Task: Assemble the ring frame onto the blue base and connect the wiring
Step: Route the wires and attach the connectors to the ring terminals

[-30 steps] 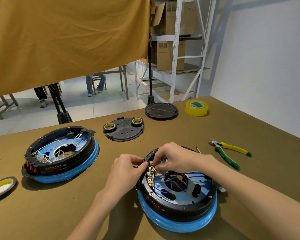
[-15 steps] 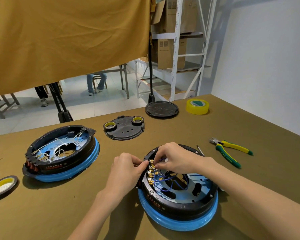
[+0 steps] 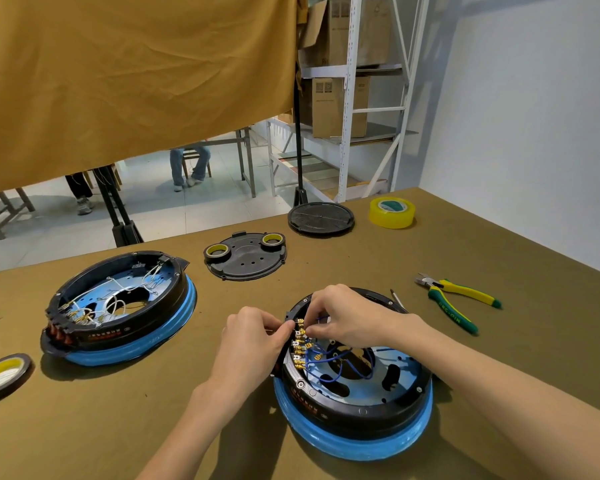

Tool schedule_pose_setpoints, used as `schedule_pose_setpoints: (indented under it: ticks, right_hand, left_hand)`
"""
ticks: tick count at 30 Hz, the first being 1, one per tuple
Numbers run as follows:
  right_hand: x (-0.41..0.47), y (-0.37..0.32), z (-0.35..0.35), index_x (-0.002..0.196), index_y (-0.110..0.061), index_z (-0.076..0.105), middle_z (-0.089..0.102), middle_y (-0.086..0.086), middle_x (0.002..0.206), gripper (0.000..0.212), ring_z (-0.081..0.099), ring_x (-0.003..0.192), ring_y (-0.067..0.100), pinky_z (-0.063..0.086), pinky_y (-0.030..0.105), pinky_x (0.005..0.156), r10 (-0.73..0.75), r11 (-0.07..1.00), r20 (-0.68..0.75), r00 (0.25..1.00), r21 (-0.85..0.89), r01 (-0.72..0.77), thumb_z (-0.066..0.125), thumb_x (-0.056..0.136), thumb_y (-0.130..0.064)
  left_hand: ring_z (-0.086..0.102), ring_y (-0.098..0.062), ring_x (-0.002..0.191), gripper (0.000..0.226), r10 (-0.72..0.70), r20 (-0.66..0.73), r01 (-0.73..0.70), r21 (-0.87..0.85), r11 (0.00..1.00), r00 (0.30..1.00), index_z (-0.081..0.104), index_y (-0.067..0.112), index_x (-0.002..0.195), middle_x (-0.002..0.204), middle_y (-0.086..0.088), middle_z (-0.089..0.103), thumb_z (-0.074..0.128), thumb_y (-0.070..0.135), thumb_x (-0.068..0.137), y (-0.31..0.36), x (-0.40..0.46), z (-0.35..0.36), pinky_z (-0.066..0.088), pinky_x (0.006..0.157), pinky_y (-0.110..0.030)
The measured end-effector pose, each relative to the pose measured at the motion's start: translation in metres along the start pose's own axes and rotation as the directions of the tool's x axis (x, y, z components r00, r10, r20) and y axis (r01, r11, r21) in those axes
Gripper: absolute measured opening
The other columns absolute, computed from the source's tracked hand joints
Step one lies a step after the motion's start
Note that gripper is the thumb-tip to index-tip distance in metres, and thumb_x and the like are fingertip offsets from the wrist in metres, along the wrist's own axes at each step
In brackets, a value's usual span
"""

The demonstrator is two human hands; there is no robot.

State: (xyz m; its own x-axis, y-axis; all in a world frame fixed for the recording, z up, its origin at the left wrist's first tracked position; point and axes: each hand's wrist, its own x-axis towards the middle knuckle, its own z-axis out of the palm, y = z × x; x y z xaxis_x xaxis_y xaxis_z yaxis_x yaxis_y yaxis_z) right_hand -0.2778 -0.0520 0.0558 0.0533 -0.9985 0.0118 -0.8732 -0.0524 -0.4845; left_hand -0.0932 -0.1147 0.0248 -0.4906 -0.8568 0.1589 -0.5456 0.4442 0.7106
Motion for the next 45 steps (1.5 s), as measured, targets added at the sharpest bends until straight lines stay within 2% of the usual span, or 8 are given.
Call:
schedule_pose_setpoints:
  ticks: [4,9,14,19,24,30,41,45]
  right_hand:
    - [-0.003,-0.001,0.002,0.106,-0.016,0.077,0.067,-0.008,0.1,0.016,0.06,0.089,0.006,0.044,0.015,0.072,0.021,1.0,0.001,1.0,-0.015,-0.021,0.067,0.099,-0.026]
    - [-0.007,-0.004,0.001,0.107,-0.018,0.078,0.069,-0.006,0.105,0.02,0.062,0.096,0.011,0.054,0.034,0.086,0.018,0.999,0.012,1.0,-0.044,-0.017,0.069,0.096,-0.032]
    - [-0.008,-0.006,0.003,0.103,-0.02,0.079,0.066,-0.006,0.104,0.019,0.06,0.097,0.011,0.052,0.042,0.088,-0.002,0.998,-0.02,1.0,-0.057,0.0,0.07,0.096,-0.036]
    - [-0.01,-0.006,0.013,0.106,-0.024,0.076,0.06,-0.007,0.108,0.022,0.053,0.103,0.012,0.046,0.035,0.085,0.014,0.992,-0.075,0.997,-0.12,-0.023,0.065,0.099,-0.041]
    - [-0.009,-0.018,0.023,0.109,-0.019,0.074,0.06,-0.001,0.109,0.024,0.052,0.103,0.019,0.039,0.033,0.082,-0.003,0.953,-0.143,0.99,-0.299,-0.04,0.061,0.101,-0.038]
    - [-0.007,-0.025,0.03,0.109,-0.015,0.073,0.058,0.003,0.111,0.023,0.049,0.105,0.022,0.039,0.033,0.088,-0.014,0.94,-0.174,0.985,-0.338,-0.046,0.059,0.103,-0.032]
    - [-0.021,-0.007,0.025,0.107,-0.031,0.077,0.056,-0.012,0.102,0.021,0.05,0.102,0.008,0.047,0.036,0.09,0.06,0.997,-0.174,0.983,-0.046,-0.068,0.066,0.096,-0.046]
    - [-0.012,-0.007,0.019,0.099,-0.024,0.079,0.058,-0.008,0.099,0.016,0.052,0.098,0.009,0.047,0.037,0.09,0.037,0.999,-0.117,0.992,0.002,-0.037,0.07,0.095,-0.037]
  left_hand:
    - [0.071,-0.003,0.069,0.021,-0.026,0.095,0.023,0.031,0.999,0.995,0.079,0.023,0.095,0.075,0.008,0.074,0.065,0.038,0.099,0.002,-0.001,-0.007,0.062,0.063,-0.026]
    - [0.071,-0.004,0.072,0.023,-0.047,0.171,0.031,0.091,0.995,0.984,0.079,0.026,0.091,0.073,0.008,0.075,0.062,0.037,0.101,0.005,-0.002,-0.014,0.061,0.063,-0.025]
    - [0.071,-0.01,0.07,0.027,-0.049,0.206,0.034,0.079,0.996,0.977,0.081,0.024,0.087,0.07,0.004,0.075,0.061,0.036,0.101,0.006,-0.001,-0.017,0.06,0.062,-0.03]
    - [0.066,-0.02,0.064,0.035,-0.057,0.233,0.04,0.079,0.996,0.971,0.08,0.02,0.08,0.069,-0.004,0.074,0.059,0.036,0.103,0.004,0.0,-0.017,0.046,0.053,-0.025]
    - [0.055,-0.012,0.056,0.04,-0.06,0.218,0.039,0.1,0.994,0.974,0.078,0.016,0.074,0.064,-0.003,0.069,0.059,0.034,0.103,0.005,-0.002,-0.014,0.044,0.05,-0.022]
    - [0.058,-0.021,0.057,0.043,-0.056,0.189,0.034,0.119,0.992,0.98,0.075,0.011,0.069,0.067,-0.012,0.071,0.058,0.031,0.103,0.006,-0.004,-0.012,0.05,0.053,-0.035]
    - [0.072,-0.005,0.076,0.022,-0.071,0.25,0.053,0.075,0.996,0.966,0.08,0.027,0.089,0.078,0.008,0.076,0.064,0.039,0.099,0.009,-0.002,-0.022,0.064,0.071,-0.035]
    - [0.071,-0.006,0.069,0.024,-0.063,0.258,0.046,0.071,0.996,0.964,0.081,0.026,0.088,0.071,0.008,0.075,0.064,0.038,0.1,0.008,-0.002,-0.023,0.061,0.062,-0.029]
